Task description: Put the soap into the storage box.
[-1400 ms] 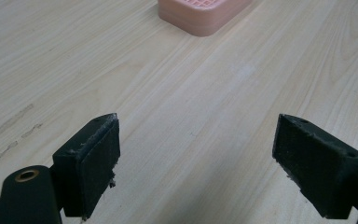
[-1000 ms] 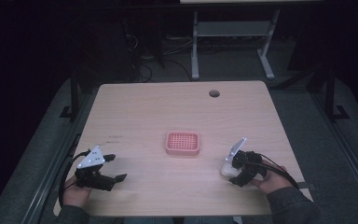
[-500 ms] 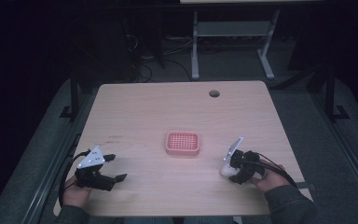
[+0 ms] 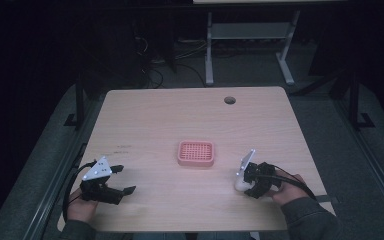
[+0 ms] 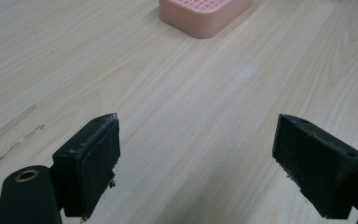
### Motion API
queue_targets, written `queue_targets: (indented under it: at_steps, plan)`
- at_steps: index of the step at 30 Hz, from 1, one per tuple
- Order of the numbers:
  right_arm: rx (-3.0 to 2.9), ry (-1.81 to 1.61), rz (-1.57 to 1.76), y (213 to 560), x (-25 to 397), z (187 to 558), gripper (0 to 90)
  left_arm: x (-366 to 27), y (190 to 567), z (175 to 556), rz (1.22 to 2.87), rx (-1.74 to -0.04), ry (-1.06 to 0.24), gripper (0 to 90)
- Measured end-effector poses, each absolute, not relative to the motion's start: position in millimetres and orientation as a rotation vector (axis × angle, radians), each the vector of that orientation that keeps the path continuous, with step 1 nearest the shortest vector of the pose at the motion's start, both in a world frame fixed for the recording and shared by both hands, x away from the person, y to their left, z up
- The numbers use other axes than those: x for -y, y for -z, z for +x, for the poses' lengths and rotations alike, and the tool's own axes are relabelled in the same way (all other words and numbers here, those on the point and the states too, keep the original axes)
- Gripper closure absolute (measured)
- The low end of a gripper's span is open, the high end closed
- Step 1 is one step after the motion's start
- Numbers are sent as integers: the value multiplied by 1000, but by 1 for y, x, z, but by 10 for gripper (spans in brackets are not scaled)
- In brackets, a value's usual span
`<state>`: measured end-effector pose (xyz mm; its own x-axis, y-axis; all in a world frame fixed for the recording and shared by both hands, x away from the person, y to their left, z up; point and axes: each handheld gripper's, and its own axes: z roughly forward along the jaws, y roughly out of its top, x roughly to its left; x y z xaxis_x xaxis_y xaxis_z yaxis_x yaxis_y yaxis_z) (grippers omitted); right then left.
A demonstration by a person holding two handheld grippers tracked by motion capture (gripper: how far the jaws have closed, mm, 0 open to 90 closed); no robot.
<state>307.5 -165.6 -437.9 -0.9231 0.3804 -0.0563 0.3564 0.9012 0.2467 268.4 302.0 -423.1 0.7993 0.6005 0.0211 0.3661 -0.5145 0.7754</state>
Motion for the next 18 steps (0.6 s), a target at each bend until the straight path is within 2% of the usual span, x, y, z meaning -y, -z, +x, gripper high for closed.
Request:
queue_targets:
  at_steps: [18]
  plan:
    - [-2953, -445, 522, 416, 156, 321, 492, -303, 423, 269, 2164, -707, -367, 148]
